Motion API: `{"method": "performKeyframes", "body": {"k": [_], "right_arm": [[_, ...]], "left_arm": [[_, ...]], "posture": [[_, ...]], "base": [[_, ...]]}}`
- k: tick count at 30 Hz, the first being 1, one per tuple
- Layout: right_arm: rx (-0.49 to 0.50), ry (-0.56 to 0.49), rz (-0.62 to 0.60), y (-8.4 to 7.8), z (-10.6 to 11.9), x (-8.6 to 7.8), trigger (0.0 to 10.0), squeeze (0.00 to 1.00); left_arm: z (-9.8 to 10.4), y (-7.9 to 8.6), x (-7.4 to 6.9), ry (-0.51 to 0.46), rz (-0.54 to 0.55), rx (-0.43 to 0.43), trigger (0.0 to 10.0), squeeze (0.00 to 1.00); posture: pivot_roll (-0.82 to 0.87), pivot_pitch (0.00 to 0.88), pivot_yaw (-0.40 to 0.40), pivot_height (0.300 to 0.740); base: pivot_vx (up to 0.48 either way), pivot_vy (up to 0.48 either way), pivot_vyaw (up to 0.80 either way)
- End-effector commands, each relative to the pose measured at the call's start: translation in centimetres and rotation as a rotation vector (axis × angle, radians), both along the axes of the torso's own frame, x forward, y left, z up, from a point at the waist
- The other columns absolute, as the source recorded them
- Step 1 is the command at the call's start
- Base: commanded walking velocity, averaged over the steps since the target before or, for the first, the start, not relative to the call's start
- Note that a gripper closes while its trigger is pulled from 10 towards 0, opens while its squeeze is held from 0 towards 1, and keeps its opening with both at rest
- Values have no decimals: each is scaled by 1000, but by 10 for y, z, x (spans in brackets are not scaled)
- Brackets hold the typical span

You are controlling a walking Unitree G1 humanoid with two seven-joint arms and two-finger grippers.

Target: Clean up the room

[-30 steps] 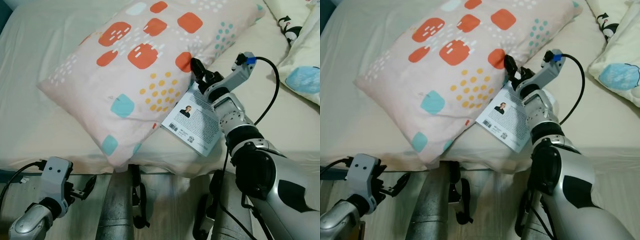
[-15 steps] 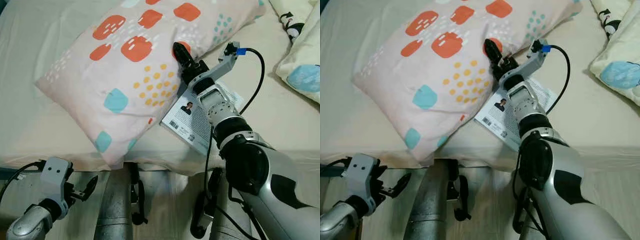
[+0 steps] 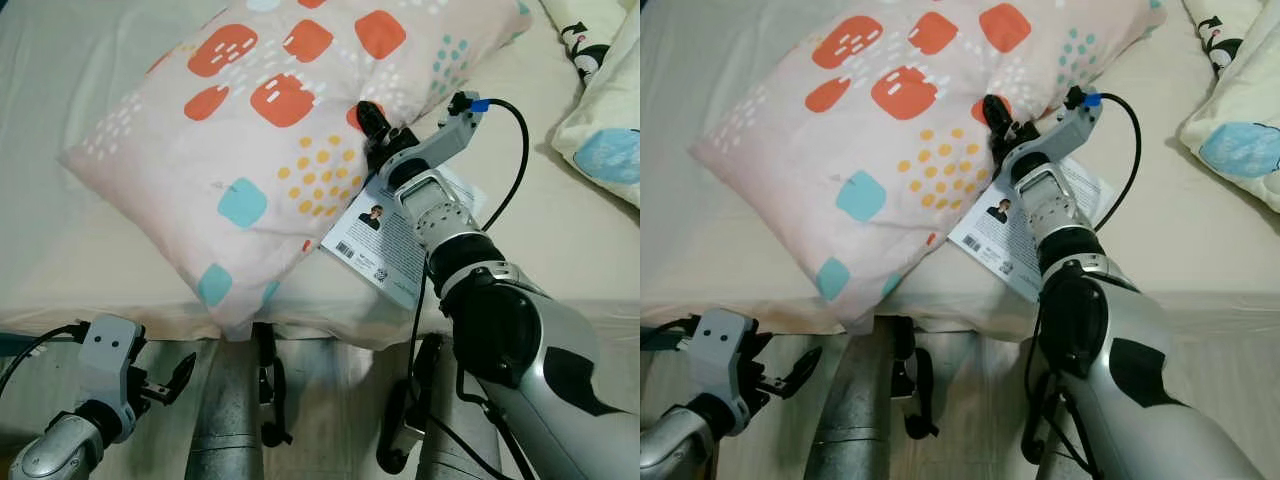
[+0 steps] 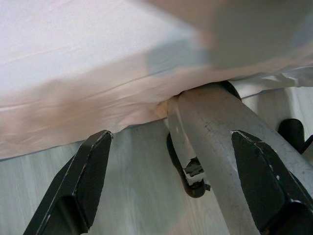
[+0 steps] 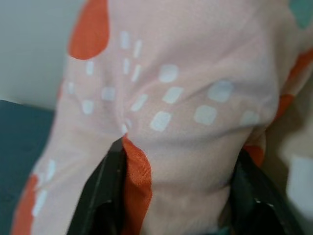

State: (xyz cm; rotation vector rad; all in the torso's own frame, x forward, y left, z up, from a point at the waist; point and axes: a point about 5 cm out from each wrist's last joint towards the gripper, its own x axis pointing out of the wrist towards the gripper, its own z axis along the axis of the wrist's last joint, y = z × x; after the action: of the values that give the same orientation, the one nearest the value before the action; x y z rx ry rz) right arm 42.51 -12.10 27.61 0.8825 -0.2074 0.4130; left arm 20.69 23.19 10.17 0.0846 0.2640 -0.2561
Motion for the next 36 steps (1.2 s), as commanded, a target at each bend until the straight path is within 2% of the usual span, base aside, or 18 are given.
{"method": "performKeyframes", "body": {"k": [1,9,13,17,19,21,24,26,27,28,29,30,31,32,34,35,36], "right_arm": [[26,-41,3,-1,5,0,0,0],[96,-130,-6,-18,23,-1,0,0],[96,-184,3,-23,36,-2,0,0],[51,-215,-5,-32,47,-3,0,0],[51,-215,-5,-32,47,-3,0,0],[-30,-198,-36,-41,43,-3,0,0],[-72,-188,-52,-46,39,-4,0,0],[-130,-168,-98,-61,29,-5,0,0],[-130,-168,-98,-61,29,-5,0,0],[-164,-154,-123,-67,25,-6,0,0],[-164,-154,-123,-67,25,-6,0,0],[-202,-147,-161,-79,24,-7,0,0],[-247,-157,-188,-88,26,-9,0,0],[-247,-157,-188,-88,26,-9,0,0],[-288,-195,-229,-104,35,-14,0,0],[-288,-195,-229,-104,35,-14,0,0],[-298,-226,-278,-118,44,-18,0,0]], "left_arm": [[-8,7,-9,54,26,13,10000,0],[-6,12,-8,39,55,18,10000,0],[-7,10,3,14,70,7,10000,0],[-4,7,23,-42,101,-19,10000,0],[-4,7,23,-42,101,-19,10000,0],[0,8,36,-82,128,-31,10000,0],[1,8,43,-98,144,-39,10000,0],[4,9,62,-140,181,-57,10000,0],[4,9,62,-140,181,-57,10000,0],[5,9,71,-156,198,-69,10000,0],[5,9,71,-156,198,-69,10000,0],[8,7,80,-181,209,-83,10000,0],[11,5,87,-203,216,-94,10000,0],[11,5,87,-203,216,-94,10000,0],[16,2,99,-234,225,-114,10000,0],[16,2,99,-234,225,-114,10000,0],[17,-1,108,-247,229,-124,10000,0]], "posture": [[422,591,75,565],[417,578,54,565],[392,550,31,565],[351,493,6,565],[351,493,6,565],[319,434,-9,565],[302,411,-12,565],[260,335,-25,565],[260,335,-25,565],[253,316,-26,565],[253,316,-26,565],[240,268,-35,565],[237,257,-35,565],[237,257,-35,565],[210,205,-35,565],[210,205,-35,565],[196,170,-39,565]], "base": [[0,0,0],[0,0,0],[0,0,0],[0,0,0],[0,0,0],[0,0,0],[0,0,0],[0,0,0],[0,0,0],[0,0,0],[0,0,0],[0,0,0],[0,0,0],[0,0,0],[0,0,0],[0,0,0],[0,0,0]]}}
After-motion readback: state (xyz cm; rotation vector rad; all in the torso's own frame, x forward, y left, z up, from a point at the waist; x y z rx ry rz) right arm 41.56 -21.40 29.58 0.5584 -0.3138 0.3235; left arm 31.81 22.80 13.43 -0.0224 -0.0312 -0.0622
